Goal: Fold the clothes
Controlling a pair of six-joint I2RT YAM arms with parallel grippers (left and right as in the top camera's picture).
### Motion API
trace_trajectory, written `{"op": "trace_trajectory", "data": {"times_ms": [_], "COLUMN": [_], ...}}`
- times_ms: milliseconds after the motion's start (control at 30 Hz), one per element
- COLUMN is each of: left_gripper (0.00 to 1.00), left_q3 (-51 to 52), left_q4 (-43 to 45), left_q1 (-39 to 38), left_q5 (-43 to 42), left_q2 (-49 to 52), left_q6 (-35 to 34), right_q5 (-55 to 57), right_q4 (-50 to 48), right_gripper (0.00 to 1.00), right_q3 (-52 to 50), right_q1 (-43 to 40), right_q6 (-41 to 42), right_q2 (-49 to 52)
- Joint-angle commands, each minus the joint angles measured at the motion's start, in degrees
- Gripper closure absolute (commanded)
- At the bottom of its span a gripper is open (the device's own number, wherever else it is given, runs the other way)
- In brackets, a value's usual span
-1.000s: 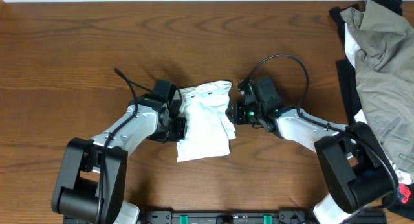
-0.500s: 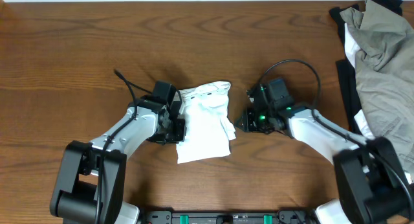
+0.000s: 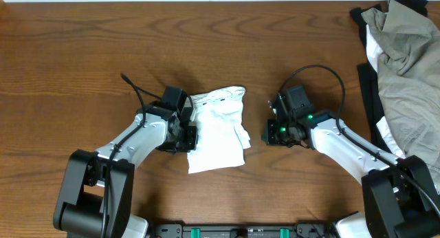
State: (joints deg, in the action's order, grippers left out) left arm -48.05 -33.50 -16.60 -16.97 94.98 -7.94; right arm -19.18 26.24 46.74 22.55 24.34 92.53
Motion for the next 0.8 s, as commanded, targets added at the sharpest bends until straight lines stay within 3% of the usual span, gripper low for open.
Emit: {"op": "trace_trajectory", "data": {"times_ms": [0,500,767], "left_gripper": [0.88,0.87,0.87], "left_q3": [1.22,1.22,1.22], "left_q4": [-0.09,-0.11,-0.11], "left_q1": [-0.07,-0.07,-0.07], "left_q5": [1.57,1.57,1.57], "left_q2": [-0.72,-0.72,-0.72], "left_q6": [-0.72,-0.72,-0.72], "right_q5": [1.86,-1.62,-14.47], "right_q4": [-0.79,-6.29,-12.0], "right_gripper": [0.86,0.85,0.86], "right_q3": [-0.09,-0.07,-0.07], "right_q1": [1.51,6.75,6.78], "right_q6": [-0.83,-0.83,-2.36], "right_q2": [1.33,8.39,8.39]}}
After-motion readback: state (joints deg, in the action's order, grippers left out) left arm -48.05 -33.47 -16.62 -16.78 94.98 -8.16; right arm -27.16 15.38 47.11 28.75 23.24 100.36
